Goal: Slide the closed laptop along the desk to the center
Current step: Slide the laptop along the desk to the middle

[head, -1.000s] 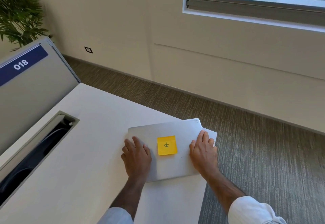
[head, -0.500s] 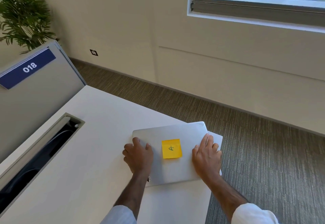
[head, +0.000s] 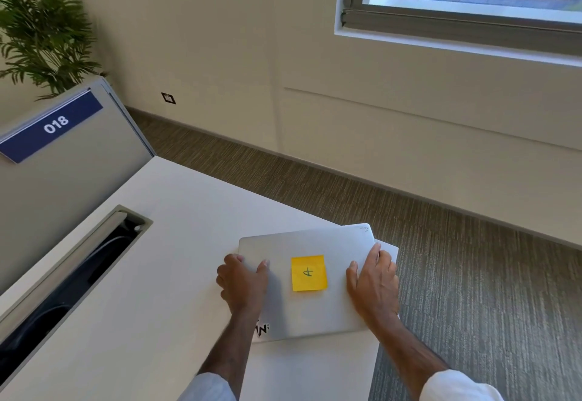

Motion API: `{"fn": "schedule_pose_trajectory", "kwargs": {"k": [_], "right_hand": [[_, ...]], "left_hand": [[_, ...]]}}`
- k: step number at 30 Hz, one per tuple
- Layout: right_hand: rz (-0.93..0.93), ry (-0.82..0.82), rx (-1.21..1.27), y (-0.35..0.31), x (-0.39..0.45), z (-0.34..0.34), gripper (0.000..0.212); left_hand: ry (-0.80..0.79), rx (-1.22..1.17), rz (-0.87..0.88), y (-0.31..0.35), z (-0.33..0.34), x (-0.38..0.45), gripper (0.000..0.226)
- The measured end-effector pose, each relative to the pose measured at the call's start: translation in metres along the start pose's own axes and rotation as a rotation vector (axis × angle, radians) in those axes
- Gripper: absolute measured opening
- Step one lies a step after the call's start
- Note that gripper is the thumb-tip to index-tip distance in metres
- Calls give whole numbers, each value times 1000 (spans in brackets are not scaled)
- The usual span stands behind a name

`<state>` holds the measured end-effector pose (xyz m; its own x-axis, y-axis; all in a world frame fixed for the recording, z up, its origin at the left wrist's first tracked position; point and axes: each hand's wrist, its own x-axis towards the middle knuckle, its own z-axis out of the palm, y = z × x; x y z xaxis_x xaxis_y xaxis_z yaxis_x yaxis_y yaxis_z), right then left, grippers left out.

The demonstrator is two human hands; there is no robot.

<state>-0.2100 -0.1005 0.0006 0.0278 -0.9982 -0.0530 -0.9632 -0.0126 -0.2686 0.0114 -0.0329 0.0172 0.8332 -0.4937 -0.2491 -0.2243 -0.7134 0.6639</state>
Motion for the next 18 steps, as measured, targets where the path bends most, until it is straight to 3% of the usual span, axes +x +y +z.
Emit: {"fn": "schedule_pose_trajectory", "kwargs": {"k": [8,18], "right_hand": [[9,19,50,-1,-1,-3,78],[31,11,81,-7,-2,-15,70]], "left_hand": [[2,-118,0,-3,-9,-2,58],[-39,-147,77,0,-19,-8,40]]}}
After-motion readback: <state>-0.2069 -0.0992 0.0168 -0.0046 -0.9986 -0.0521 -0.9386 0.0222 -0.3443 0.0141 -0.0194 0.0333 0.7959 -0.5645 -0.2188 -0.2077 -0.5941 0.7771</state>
